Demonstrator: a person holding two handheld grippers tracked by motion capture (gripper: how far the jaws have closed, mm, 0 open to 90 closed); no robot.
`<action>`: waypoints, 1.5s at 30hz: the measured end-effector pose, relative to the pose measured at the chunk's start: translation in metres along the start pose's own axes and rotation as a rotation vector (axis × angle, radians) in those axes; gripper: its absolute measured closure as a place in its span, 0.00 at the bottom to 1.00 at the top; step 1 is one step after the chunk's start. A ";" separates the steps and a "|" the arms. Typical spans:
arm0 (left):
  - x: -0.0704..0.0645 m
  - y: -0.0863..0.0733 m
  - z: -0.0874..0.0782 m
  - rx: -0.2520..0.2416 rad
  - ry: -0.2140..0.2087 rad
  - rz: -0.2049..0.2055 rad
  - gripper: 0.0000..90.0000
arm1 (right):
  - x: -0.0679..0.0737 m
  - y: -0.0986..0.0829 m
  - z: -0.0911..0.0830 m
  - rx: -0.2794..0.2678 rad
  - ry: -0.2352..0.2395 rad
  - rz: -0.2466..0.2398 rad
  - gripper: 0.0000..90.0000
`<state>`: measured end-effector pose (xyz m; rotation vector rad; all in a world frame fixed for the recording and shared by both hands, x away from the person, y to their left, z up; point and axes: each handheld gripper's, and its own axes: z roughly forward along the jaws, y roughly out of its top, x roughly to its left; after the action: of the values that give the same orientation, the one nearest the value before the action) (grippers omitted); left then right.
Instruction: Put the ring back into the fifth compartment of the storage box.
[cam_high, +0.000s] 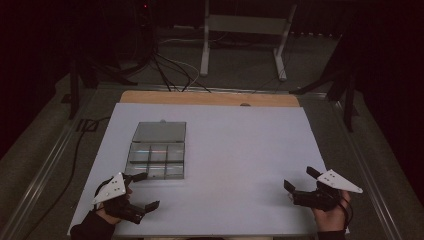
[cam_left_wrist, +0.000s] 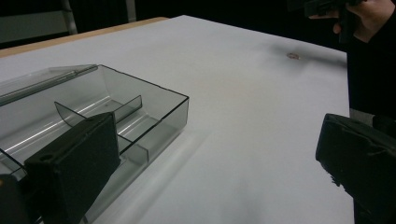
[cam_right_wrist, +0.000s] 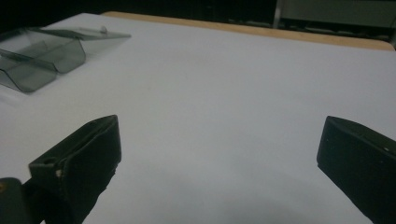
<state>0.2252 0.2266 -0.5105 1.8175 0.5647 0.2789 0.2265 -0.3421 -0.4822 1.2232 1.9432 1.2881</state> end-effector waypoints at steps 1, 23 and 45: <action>0.000 0.000 0.000 -0.001 -0.002 -0.001 0.01 | -0.001 -0.001 0.000 0.009 -0.004 0.001 0.00; 0.001 0.000 0.001 0.004 -0.005 -0.003 0.01 | -0.005 -0.009 0.009 0.280 -0.049 0.053 0.00; 0.001 0.000 0.001 0.005 -0.007 -0.006 0.01 | -0.007 -0.012 0.009 0.465 -0.116 0.106 0.64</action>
<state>0.2270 0.2262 -0.5112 1.8210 0.5667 0.2670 0.2322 -0.3458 -0.4973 1.5998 2.1854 0.8081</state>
